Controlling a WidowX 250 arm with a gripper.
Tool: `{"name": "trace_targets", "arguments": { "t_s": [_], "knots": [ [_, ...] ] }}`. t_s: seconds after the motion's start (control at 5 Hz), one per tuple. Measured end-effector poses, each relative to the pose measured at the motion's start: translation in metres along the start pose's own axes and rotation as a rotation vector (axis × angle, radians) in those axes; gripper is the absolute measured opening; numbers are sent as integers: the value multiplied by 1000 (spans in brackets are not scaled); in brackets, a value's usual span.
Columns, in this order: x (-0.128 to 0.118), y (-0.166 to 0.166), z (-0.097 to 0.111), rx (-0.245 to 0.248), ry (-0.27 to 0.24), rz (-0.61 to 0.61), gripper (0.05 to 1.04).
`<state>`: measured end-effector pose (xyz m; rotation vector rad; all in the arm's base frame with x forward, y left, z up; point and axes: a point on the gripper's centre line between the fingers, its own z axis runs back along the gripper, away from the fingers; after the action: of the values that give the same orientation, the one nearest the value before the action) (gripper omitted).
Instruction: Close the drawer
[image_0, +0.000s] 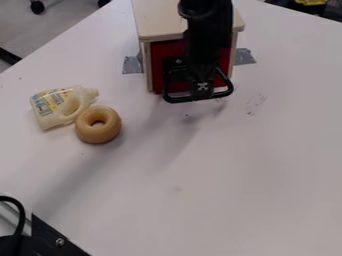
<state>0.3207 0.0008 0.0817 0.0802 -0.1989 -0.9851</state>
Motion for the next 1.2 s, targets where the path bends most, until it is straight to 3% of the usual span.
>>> {"name": "trace_targets", "arguments": {
  "t_s": [0.2,0.4,0.8,1.2],
  "knots": [
    [4,-5,11,-34,-18,-5,998],
    [4,-16,34,-99,-31,-6,998],
    [-7,-45,63,-78,-71,-21,998],
    [-21,-69,64,-65,-67,-61,998]
  ]
}}
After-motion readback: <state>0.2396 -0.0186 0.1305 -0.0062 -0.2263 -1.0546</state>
